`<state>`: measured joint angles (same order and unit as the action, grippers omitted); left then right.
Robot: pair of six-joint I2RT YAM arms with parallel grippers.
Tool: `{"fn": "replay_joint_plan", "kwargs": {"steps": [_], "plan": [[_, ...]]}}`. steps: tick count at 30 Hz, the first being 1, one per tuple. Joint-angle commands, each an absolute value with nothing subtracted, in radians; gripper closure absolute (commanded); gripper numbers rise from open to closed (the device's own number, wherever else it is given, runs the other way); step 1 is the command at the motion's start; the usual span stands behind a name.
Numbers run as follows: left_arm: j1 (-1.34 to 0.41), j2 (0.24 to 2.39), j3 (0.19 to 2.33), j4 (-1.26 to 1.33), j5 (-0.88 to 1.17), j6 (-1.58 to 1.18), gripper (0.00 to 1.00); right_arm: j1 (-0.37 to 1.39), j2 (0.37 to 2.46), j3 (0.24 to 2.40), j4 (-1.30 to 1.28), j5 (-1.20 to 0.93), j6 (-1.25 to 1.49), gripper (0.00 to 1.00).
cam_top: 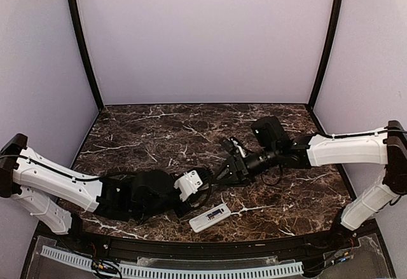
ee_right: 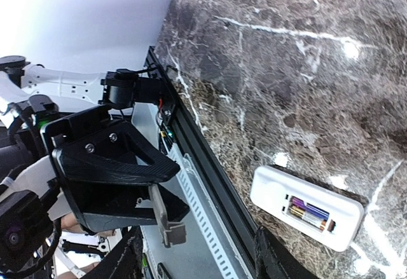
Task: Load the batteries into the remote control
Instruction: Pass from the left arm to the right
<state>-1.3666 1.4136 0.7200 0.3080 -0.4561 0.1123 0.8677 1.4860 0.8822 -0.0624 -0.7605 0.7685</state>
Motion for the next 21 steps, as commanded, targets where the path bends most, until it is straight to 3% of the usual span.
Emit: {"fn": "replay_joint_plan", "kwargs": {"steps": [1, 11, 21], "plan": [[-1.382, 1.380, 0.723, 0.371, -0.528, 0.210, 0.99, 0.870, 1.443, 0.861, 0.073, -0.783, 0.840, 0.46], [-1.414, 1.401, 0.764, 0.396, -0.574, 0.271, 0.99, 0.910, 1.433, 0.885, 0.084, -0.793, 0.854, 0.72], [-1.423, 1.404, 0.767, 0.396, -0.576, 0.272, 0.98, 0.917, 1.431, 0.881, 0.106, -0.802, 0.862, 0.84]]}}
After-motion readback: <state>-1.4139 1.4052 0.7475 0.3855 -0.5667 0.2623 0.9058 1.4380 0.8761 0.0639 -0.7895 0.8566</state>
